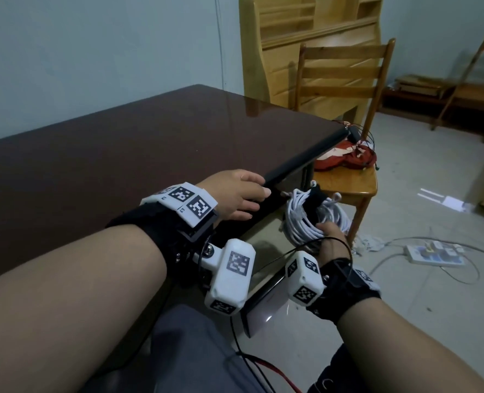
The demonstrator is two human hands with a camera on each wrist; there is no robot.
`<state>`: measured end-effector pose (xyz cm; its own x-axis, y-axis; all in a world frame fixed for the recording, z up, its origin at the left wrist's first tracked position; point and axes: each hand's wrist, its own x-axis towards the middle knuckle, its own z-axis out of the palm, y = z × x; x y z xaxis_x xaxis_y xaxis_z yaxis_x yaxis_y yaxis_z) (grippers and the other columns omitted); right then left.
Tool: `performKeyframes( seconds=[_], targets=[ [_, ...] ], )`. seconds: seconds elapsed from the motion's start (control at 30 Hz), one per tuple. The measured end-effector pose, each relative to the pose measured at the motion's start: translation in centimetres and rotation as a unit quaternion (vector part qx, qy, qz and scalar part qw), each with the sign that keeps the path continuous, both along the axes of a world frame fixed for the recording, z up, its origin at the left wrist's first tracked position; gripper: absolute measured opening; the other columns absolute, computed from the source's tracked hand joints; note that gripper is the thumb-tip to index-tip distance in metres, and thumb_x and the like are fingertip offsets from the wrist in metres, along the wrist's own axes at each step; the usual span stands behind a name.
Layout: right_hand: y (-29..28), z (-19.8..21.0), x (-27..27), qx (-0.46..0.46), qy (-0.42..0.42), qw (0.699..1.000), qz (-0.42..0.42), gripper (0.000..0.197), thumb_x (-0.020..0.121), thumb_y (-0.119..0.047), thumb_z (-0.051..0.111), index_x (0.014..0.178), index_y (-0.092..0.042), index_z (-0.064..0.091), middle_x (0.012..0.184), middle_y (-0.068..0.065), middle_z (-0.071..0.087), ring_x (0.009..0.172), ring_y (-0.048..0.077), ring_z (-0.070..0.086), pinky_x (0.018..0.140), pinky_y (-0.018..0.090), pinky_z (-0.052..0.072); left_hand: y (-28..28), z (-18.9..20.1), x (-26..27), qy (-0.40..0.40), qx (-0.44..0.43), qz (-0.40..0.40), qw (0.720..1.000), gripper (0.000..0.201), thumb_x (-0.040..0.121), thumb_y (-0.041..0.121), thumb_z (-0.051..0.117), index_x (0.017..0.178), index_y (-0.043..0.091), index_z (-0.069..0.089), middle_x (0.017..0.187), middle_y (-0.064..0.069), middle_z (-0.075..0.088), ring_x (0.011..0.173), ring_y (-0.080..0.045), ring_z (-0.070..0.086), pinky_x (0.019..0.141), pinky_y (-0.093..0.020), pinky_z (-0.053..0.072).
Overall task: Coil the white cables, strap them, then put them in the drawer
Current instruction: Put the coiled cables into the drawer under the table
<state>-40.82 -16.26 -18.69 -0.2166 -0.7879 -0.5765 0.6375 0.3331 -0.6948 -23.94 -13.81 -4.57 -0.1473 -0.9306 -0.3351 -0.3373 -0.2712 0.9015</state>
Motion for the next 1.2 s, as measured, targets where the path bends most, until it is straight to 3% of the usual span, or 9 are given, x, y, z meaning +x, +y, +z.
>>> performKeyframes(
  seconds=[0.2,0.3,0.43,0.73,0.9,1.0,1.07,1.13,1.2],
  targets=[
    [-4.4,-6.2,0.8,0.088,0.175,0.98,0.031,0.082,0.03,-0.029,0.064,0.107,-0.001,0.056,0.091,0.019,0.065,0.069,0.03,0.064,0.058,0.04,0.053,-0.1,-0.4,-0.3,-0.015,0.009,-0.009,1.0,0.026,0.092,0.016,0.057,0.118,0.015,0.052,0.114,-0.01,0.063,0.108,-0.023,0.06,0.087,-0.029,0.049],
    [-2.5,-2.5,2.2,0.07,0.234,0.968,0.055,0.064,0.053,-0.025,0.068,0.109,0.003,0.052,0.088,0.013,0.058,0.062,0.024,0.053,0.051,0.031,0.038,-0.2,-0.4,-0.2,-0.017,0.008,-0.01,1.0,0.027,0.092,0.016,0.057,0.119,0.014,0.053,0.11,-0.008,0.064,0.105,-0.021,0.061,0.086,-0.029,0.05],
    [-2.6,-1.6,2.8,0.076,0.273,0.954,0.095,0.055,0.075,-0.016,0.066,0.112,-0.006,0.027,0.074,0.005,0.04,0.064,0.022,0.046,0.065,0.034,0.04,-0.4,-0.5,-0.1,-0.022,0.007,-0.013,1.0,0.024,0.092,0.018,0.057,0.116,0.016,0.055,0.113,-0.009,0.064,0.106,-0.021,0.062,0.088,-0.03,0.05],
    [-2.8,-0.8,2.5,0.072,0.381,0.897,0.211,0.067,0.084,-0.017,0.059,0.136,-0.005,0.019,0.068,0.007,0.04,0.079,0.029,0.058,0.075,0.039,0.051,-0.3,-0.6,0.1,-0.035,-0.001,-0.013,0.999,0.009,0.091,0.019,0.059,0.1,0.022,0.059,0.109,-0.007,0.066,0.103,-0.02,0.065,0.089,-0.033,0.052],
    [-4.6,-0.6,3.1,0.148,0.436,0.852,0.251,0.061,0.088,-0.015,0.057,0.135,-0.002,0.02,0.127,0.023,0.044,0.12,0.037,0.046,0.094,0.04,0.039,0.1,-0.4,0.7,-0.036,-0.008,-0.01,0.999,0.01,0.092,0.019,0.058,0.102,0.022,0.058,0.11,-0.008,0.065,0.103,-0.019,0.065,0.088,-0.032,0.052],
    [-5.1,-1.1,4.0,0.101,0.519,0.784,0.327,0.047,0.096,-0.026,0.044,0.138,-0.011,0.031,0.141,0.011,0.04,0.129,0.029,0.039,0.1,0.031,0.031,0.4,-0.2,1.1,-0.031,-0.01,-0.008,0.999,0.009,0.092,0.02,0.058,0.1,0.023,0.058,0.111,-0.008,0.065,0.103,-0.019,0.064,0.087,-0.032,0.052],
    [-5.6,-1.3,3.8,0.113,0.545,0.751,0.356,0.042,0.096,-0.031,0.043,0.135,-0.015,0.04,0.133,0.005,0.05,0.115,0.021,0.049,0.09,0.024,0.041,0.5,-0.1,1.4,-0.026,-0.01,-0.007,1.0,0.009,0.092,0.02,0.058,0.1,0.022,0.059,0.111,-0.008,0.065,0.102,-0.019,0.065,0.087,-0.032,0.052],
    [-6.4,-1.8,3.9,0.091,0.484,0.787,0.371,0.044,0.095,-0.023,0.047,0.137,-0.01,0.041,0.126,0.008,0.052,0.101,0.019,0.05,0.058,0.014,0.047,0.4,-0.1,1.8,-0.018,-0.011,-0.001,1.0,0.009,0.091,0.019,0.059,0.1,0.021,0.059,0.11,-0.008,0.066,0.1,-0.019,0.066,0.083,-0.032,0.054],
    [-7.0,-2.3,4.2,0.069,0.508,0.765,0.39,0.051,0.094,-0.023,0.05,0.14,-0.009,0.035,0.128,0.009,0.049,0.11,0.023,0.052,0.066,0.014,0.044,0.3,-0.1,2.1,-0.005,-0.012,0.006,1.0,0.01,0.091,0.019,0.06,0.1,0.02,0.06,0.109,-0.009,0.066,0.097,-0.019,0.068,0.078,-0.031,0.055]
  ],
)
